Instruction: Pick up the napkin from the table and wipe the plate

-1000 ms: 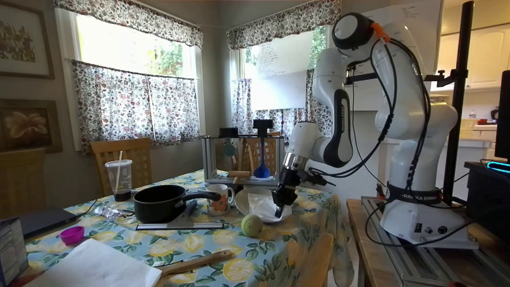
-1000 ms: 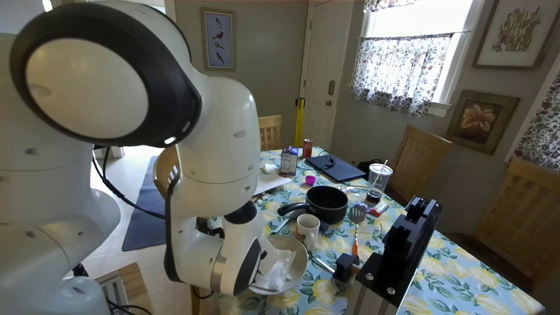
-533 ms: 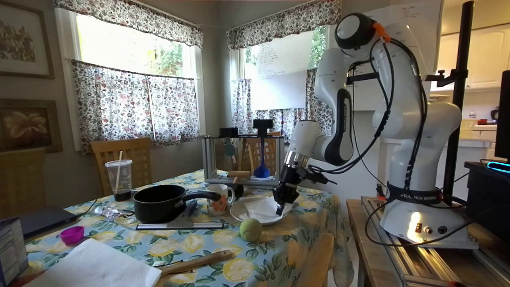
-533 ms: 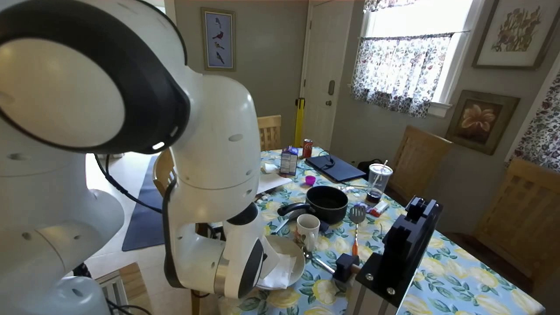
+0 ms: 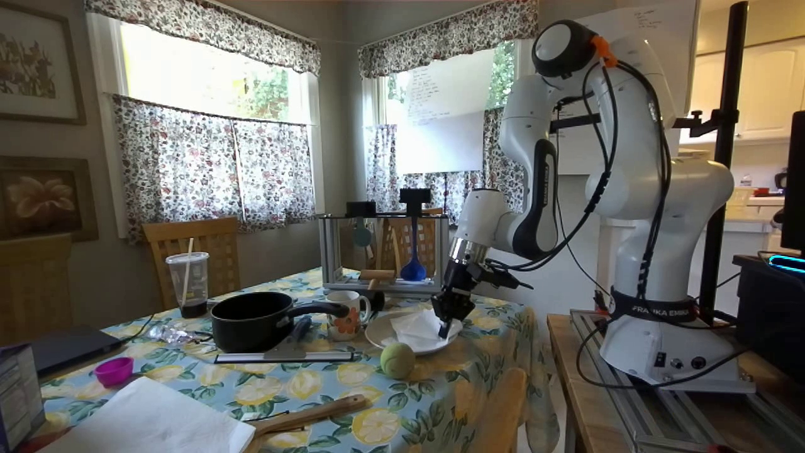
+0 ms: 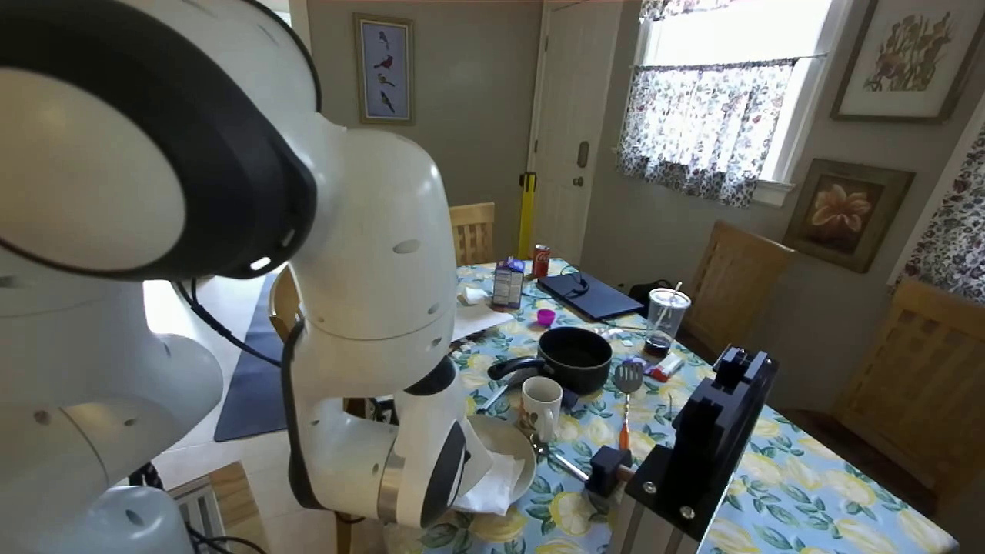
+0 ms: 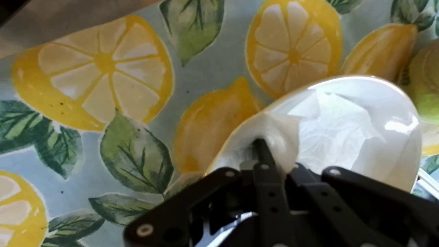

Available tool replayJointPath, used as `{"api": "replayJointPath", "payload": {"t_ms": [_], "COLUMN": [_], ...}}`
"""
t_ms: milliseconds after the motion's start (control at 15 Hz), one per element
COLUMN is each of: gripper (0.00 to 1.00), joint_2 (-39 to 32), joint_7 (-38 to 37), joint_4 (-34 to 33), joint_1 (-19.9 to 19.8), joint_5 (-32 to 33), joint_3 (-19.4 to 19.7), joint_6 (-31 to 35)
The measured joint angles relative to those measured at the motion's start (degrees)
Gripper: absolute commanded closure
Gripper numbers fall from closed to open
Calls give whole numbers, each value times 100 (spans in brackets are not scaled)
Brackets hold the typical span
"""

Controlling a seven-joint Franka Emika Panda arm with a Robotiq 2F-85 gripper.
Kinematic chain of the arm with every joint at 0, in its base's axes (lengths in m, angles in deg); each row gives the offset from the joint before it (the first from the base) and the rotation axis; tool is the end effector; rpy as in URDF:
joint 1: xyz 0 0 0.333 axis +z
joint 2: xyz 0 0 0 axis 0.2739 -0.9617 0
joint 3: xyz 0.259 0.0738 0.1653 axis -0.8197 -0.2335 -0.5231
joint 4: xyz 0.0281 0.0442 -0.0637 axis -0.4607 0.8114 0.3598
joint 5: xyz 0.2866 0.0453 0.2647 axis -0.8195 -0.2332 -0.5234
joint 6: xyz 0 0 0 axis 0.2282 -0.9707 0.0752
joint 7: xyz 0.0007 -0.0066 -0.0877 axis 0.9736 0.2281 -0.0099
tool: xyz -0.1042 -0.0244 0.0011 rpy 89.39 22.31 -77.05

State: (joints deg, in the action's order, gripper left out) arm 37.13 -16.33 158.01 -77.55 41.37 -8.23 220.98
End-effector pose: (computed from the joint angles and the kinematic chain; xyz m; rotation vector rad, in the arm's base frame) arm 0.3476 -0.0476 0.1638 -2.6527 0.9388 -0.2575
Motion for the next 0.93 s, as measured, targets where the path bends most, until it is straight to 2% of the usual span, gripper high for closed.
{"api": "replayJointPath", "payload": {"t_ms": [533,933], "gripper": [100,100], "joint_2": [28,-164], "joint_7": [205,1046], "joint_4": [-373,-1049], "joint_1": [-467,-592], "joint_5": [-121,-982], "joint_3": [-451,-1243], "joint_6": [-822,-1705]}}
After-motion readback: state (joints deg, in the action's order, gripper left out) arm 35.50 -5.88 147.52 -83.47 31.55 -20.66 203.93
